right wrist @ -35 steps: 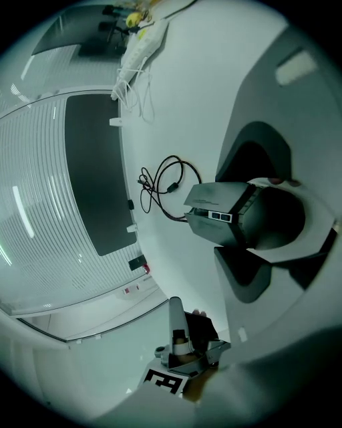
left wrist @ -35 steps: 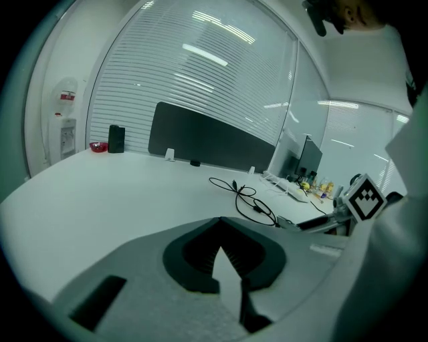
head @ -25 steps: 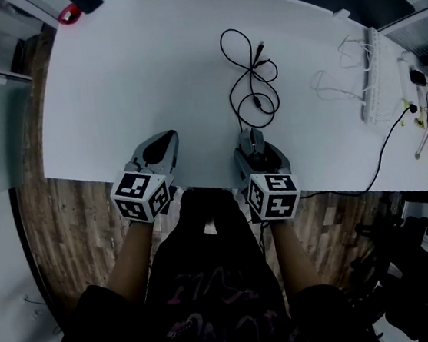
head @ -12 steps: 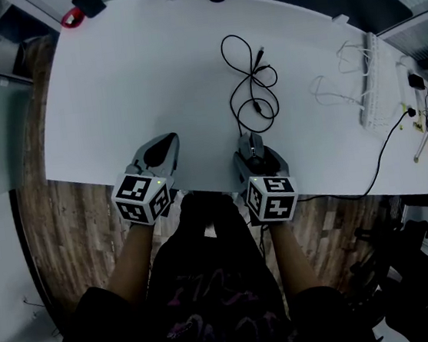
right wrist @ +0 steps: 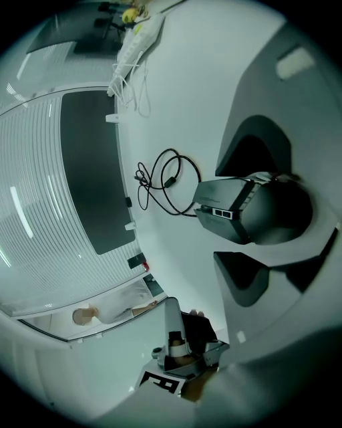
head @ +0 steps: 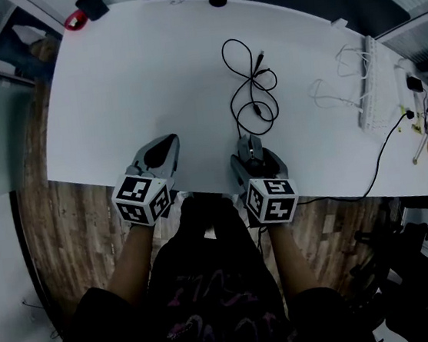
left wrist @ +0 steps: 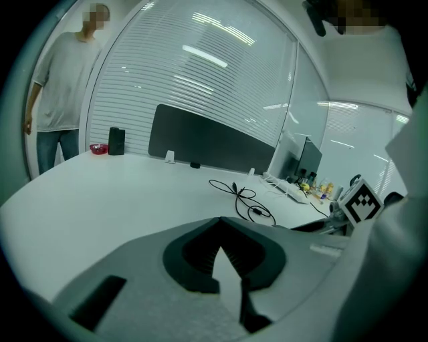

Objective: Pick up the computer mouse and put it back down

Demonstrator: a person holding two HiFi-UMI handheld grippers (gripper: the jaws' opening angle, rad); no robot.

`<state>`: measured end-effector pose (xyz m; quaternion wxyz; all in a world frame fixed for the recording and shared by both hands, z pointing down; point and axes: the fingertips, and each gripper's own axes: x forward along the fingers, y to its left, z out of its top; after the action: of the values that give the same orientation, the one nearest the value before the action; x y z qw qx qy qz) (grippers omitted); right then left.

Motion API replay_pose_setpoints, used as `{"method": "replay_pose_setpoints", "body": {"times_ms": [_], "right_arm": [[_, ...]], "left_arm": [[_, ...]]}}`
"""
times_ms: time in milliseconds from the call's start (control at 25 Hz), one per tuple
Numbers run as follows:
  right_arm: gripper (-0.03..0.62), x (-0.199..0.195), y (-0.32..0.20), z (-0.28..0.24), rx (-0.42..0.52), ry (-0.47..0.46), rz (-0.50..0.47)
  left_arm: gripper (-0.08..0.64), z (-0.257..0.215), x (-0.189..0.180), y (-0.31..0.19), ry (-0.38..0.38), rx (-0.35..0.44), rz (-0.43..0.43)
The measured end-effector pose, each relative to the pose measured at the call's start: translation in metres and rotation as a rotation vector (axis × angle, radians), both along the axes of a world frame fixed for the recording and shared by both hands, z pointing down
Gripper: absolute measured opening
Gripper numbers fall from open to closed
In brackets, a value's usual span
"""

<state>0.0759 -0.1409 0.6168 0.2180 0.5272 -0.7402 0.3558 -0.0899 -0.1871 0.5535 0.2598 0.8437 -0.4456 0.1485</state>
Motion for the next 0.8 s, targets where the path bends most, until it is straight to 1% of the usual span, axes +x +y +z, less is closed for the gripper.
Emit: {"method": "replay_pose_setpoints", "body": {"times_ms": [120, 320, 400, 560, 640, 800], "right_arm": [[0.371, 0.002, 0.0, -0.004, 0.012, -0.006, 0.012], [0.367, 0.009, -0.001, -0.017, 0.054, 0.009, 0.037], [0.347, 0.012, -0.002, -0.023, 0.078, 0.025, 0.046], [0.275, 0.022, -0.003, -0.039, 0.141, 0.054, 0.087], [0.225, 0.024, -0.003, -0.045, 0.164, 0.063, 0.096], [0.215, 0.023, 0.0, -0.048, 0.167, 0.051, 0.092]], "left_arm": [[-0.002, -0.002, 0.0, 0.001, 0.0, 0.004, 0.0], [-0.002, -0.007, -0.001, 0.001, 0.002, 0.017, -0.003], [-0.002, -0.01, -0.001, 0.001, 0.003, 0.024, -0.006], [-0.002, -0.016, -0.002, 0.004, 0.003, 0.036, -0.01], [-0.002, -0.018, -0.002, 0.005, 0.003, 0.039, -0.012], [-0.002, -0.022, -0.001, 0.009, 0.006, 0.047, -0.015]]}}
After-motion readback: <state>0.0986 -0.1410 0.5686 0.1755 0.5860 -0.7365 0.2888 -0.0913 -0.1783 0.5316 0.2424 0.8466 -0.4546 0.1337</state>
